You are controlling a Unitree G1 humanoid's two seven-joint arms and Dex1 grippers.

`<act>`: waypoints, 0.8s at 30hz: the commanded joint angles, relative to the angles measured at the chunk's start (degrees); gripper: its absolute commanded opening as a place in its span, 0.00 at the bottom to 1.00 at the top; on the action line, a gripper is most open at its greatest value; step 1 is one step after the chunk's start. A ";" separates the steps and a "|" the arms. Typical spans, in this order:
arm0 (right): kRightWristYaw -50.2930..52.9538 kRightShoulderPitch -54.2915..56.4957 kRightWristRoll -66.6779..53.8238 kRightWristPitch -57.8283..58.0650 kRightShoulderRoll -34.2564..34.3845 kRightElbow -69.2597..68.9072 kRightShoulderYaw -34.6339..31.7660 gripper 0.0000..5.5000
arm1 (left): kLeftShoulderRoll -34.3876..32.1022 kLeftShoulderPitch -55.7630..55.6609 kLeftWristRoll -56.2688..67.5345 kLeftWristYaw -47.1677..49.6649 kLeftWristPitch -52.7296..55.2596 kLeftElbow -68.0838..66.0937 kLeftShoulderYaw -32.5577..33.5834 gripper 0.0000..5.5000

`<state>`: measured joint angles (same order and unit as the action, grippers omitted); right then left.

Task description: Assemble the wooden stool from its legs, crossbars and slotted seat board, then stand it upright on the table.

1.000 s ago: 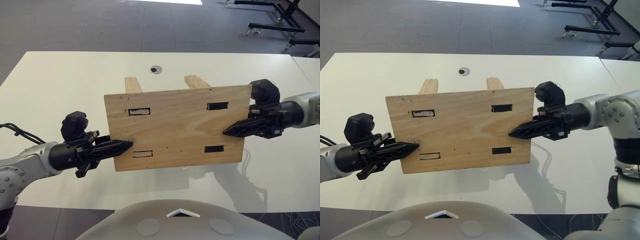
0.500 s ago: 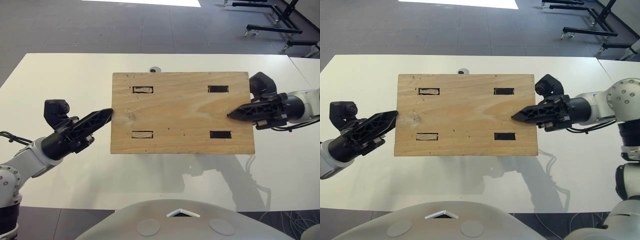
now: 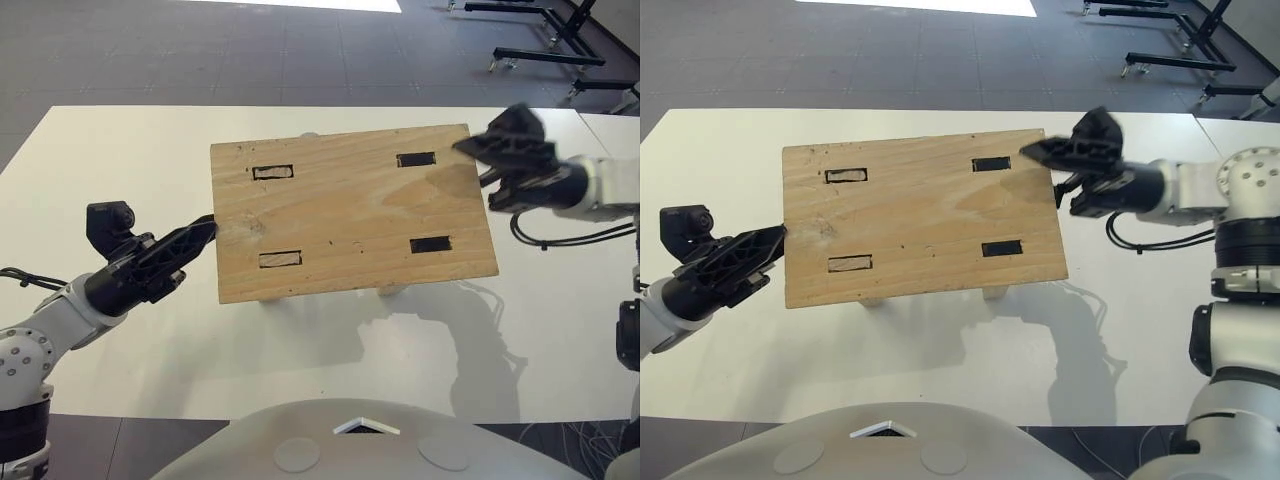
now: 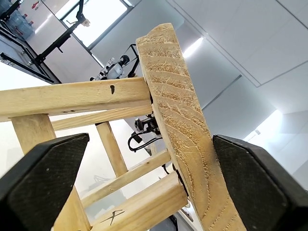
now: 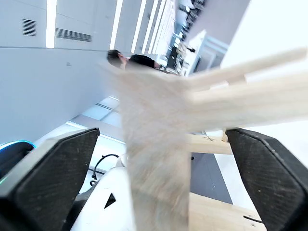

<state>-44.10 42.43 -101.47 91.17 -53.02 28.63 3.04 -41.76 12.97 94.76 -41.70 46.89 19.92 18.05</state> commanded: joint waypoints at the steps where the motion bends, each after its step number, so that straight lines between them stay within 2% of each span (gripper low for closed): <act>1: 1.91 3.45 -0.60 -0.05 0.97 2.31 -4.52 0.88 | 0.10 -0.63 -4.62 2.46 0.89 -3.32 0.67 0.85; 5: 2.58 -0.14 6.14 -1.59 0.58 0.04 -7.53 0.88 | 0.34 -2.03 -4.78 3.07 1.61 -4.06 0.86 0.85; 12: 2.85 -3.89 19.33 -11.05 5.20 -1.66 -14.07 0.88 | 1.28 -5.56 -5.89 5.07 2.28 -4.90 0.94 0.85; 20: 5.92 -8.93 20.96 -15.72 11.93 -7.23 -23.68 0.88 | -0.52 -8.74 -8.63 4.19 2.74 -7.41 3.90 0.85; 23: 6.73 -11.82 22.29 -21.48 15.54 -12.86 -27.05 0.88 | -0.93 -8.98 -13.03 1.22 0.58 -10.13 6.37 0.85; 24: 7.09 -13.73 25.89 -26.99 17.69 -16.89 -26.91 0.88 | -0.58 -9.56 -15.21 0.54 -0.94 -10.39 6.98 0.85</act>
<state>-38.30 31.52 -80.19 71.49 -38.68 17.75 -22.98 -41.74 4.48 83.11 -40.00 48.23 10.49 23.43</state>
